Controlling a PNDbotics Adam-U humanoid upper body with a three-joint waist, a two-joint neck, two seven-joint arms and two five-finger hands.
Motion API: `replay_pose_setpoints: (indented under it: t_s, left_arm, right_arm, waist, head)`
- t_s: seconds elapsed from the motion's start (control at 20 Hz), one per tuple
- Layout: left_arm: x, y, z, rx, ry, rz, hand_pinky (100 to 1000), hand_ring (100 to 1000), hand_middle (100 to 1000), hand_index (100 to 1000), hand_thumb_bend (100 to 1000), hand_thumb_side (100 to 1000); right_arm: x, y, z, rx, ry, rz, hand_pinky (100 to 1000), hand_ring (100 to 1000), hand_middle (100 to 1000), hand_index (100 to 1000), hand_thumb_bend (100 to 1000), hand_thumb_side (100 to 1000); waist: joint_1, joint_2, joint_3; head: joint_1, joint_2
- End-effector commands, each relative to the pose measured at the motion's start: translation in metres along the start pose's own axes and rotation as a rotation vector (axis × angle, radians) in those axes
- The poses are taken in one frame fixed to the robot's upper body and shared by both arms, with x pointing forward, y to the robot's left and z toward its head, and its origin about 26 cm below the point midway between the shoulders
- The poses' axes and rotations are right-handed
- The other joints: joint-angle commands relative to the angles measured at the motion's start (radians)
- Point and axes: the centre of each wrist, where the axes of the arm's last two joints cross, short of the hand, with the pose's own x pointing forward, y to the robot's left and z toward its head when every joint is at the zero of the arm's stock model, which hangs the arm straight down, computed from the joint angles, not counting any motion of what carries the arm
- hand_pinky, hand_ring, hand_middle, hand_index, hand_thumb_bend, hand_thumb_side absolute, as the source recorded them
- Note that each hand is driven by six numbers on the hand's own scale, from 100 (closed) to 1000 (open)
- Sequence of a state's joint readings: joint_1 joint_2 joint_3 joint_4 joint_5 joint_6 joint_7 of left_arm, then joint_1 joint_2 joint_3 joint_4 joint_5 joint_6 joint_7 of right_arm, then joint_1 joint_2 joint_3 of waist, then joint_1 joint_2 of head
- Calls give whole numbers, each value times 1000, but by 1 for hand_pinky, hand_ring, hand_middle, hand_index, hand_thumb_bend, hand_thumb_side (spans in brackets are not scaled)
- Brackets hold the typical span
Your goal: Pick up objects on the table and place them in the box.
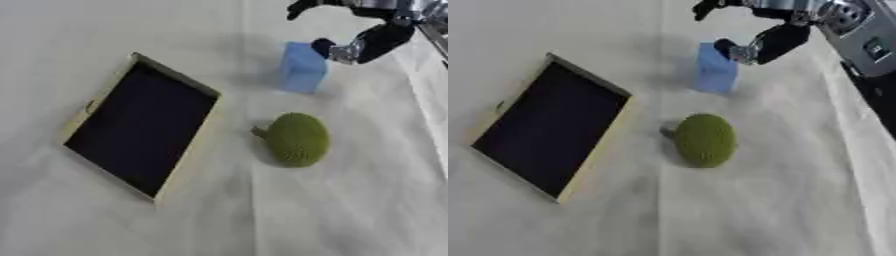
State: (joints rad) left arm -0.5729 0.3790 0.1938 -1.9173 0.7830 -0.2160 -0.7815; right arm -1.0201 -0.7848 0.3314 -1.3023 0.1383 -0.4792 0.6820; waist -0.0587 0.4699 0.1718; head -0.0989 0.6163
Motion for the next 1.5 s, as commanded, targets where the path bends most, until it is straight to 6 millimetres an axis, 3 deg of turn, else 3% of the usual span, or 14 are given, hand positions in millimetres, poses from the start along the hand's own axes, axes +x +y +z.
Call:
replay_pose_setpoints:
  t_s: [0.05,0.45,0.75,0.85,1.5]
  left_arm:
    - [8,5,-6,-26,-6,-23,884,879,948,875,100,672]
    - [8,4,-5,-28,-4,-19,885,881,950,875,100,672]
    - [8,4,-5,-29,2,-17,886,882,951,876,100,672]
    - [8,4,-5,-30,4,-16,886,883,952,876,100,672]
    - [7,4,-4,-33,12,-11,888,886,955,876,100,672]
  right_arm:
    - [6,-14,12,222,-141,197,1000,1000,880,1000,100,530]
    - [10,-13,17,230,-106,209,1000,1000,880,1000,117,490]
    - [10,-8,16,253,-85,208,1000,1000,885,1000,193,342]
    - [10,-6,15,258,-83,201,1000,1000,888,1000,205,251]
    - [8,-7,15,234,-34,157,1000,1000,869,1000,166,353]
  waist:
    - [6,-23,2]
    - [5,-22,3]
    - [2,-22,4]
    - [1,-22,4]
    - [-1,-21,3]
  head:
    - [5,-28]
    - [3,-30]
    - [4,-24]
    - [4,-23]
    - [5,-22]
